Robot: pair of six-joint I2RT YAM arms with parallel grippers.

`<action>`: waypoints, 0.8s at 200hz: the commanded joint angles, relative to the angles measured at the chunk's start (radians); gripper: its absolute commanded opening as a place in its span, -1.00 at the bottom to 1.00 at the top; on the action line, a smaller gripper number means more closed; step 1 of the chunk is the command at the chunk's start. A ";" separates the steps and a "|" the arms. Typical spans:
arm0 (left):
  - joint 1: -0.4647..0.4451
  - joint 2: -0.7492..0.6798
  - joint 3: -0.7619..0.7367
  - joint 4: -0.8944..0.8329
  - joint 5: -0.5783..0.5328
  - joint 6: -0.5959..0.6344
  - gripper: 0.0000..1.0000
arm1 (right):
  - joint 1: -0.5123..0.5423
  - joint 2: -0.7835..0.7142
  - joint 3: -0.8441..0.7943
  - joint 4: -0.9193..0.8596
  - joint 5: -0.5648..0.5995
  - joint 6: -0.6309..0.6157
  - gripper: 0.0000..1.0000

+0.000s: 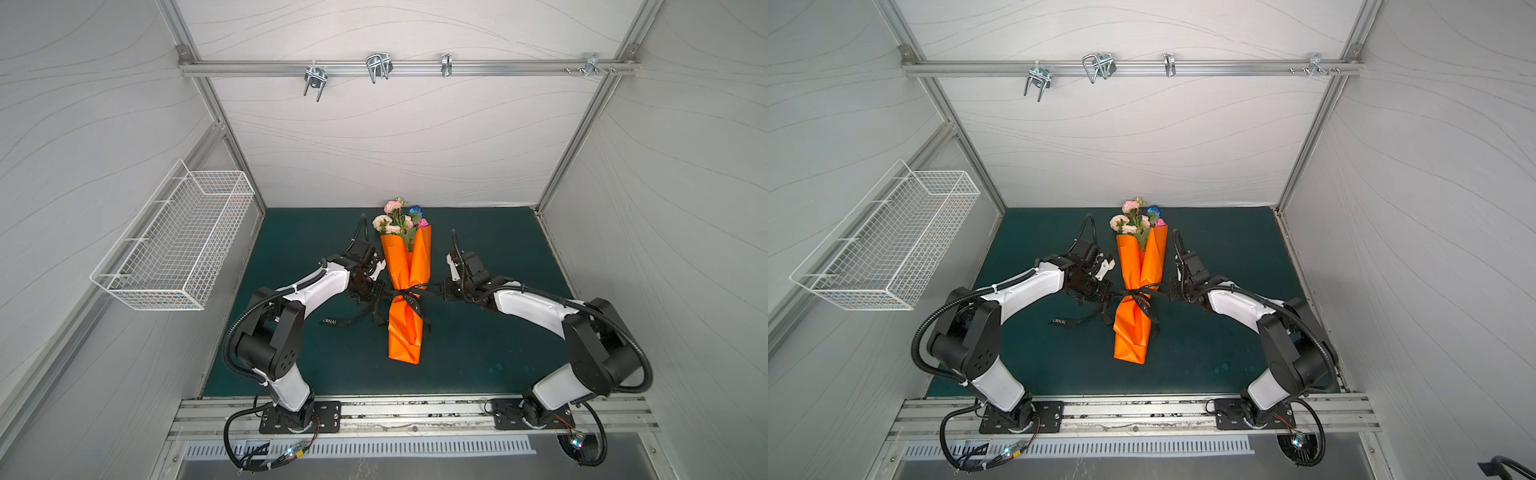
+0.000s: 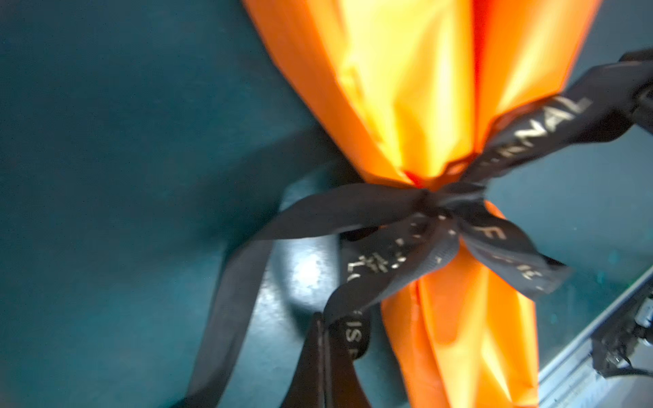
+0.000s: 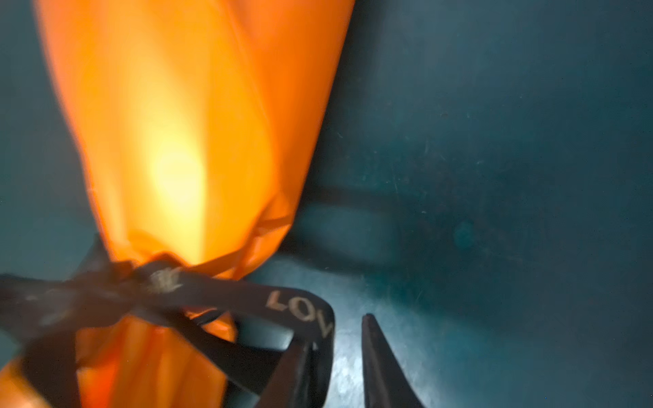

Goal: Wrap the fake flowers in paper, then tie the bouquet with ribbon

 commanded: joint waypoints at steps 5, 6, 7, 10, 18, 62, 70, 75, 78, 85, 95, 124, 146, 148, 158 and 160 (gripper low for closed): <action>-0.041 0.013 0.090 -0.017 0.032 0.026 -0.94 | 0.001 -0.098 -0.021 -0.068 -0.034 -0.012 -0.21; -0.042 0.014 0.092 -0.018 0.033 0.027 -0.94 | 0.002 -0.101 -0.022 -0.068 -0.035 -0.011 -0.20; -0.042 0.015 0.094 -0.020 0.033 0.026 -0.94 | 0.001 -0.103 -0.024 -0.069 -0.036 -0.011 -0.20; -0.043 0.017 0.100 -0.022 0.032 0.026 -0.94 | 0.001 -0.116 -0.027 -0.073 -0.037 -0.009 -0.19; -0.043 0.020 0.114 -0.028 0.025 0.027 -0.94 | 0.002 -0.144 -0.037 -0.087 -0.036 -0.005 -0.16; -0.042 0.050 0.234 -0.134 -0.094 0.087 -0.81 | 0.046 -0.292 -0.124 -0.074 -0.122 -0.019 -0.02; -0.042 0.064 0.265 -0.159 -0.125 0.109 -0.76 | 0.074 -0.304 -0.137 -0.076 -0.109 -0.023 -0.01; -0.042 0.076 0.285 -0.176 -0.146 0.124 -0.72 | 0.091 -0.309 -0.144 -0.077 -0.102 -0.026 0.00; -0.043 0.082 0.300 -0.184 -0.157 0.135 -0.69 | 0.100 -0.311 -0.149 -0.076 -0.098 -0.028 0.01; -0.043 0.098 0.330 -0.197 -0.177 0.157 -0.62 | 0.122 -0.314 -0.159 -0.072 -0.088 -0.031 0.01; -0.043 0.120 0.364 -0.209 -0.194 0.200 -0.50 | 0.144 -0.311 -0.173 -0.072 -0.072 -0.023 0.03; -0.040 0.176 0.439 -0.284 -0.263 0.291 -0.12 | 0.170 -0.295 -0.211 -0.076 -0.067 0.009 0.03; -0.032 0.145 0.413 -0.327 -0.272 0.282 0.07 | 0.188 -0.302 -0.236 -0.083 -0.071 0.021 0.03; -0.032 0.137 0.403 -0.324 -0.267 0.279 0.08 | 0.190 -0.303 -0.238 -0.084 -0.070 0.022 0.03; -0.028 0.087 0.337 -0.296 -0.225 0.277 0.14 | 0.199 -0.308 -0.249 -0.084 -0.072 0.028 0.03; -0.027 0.075 0.320 -0.287 -0.215 0.278 0.15 | 0.201 -0.309 -0.251 -0.084 -0.073 0.029 0.04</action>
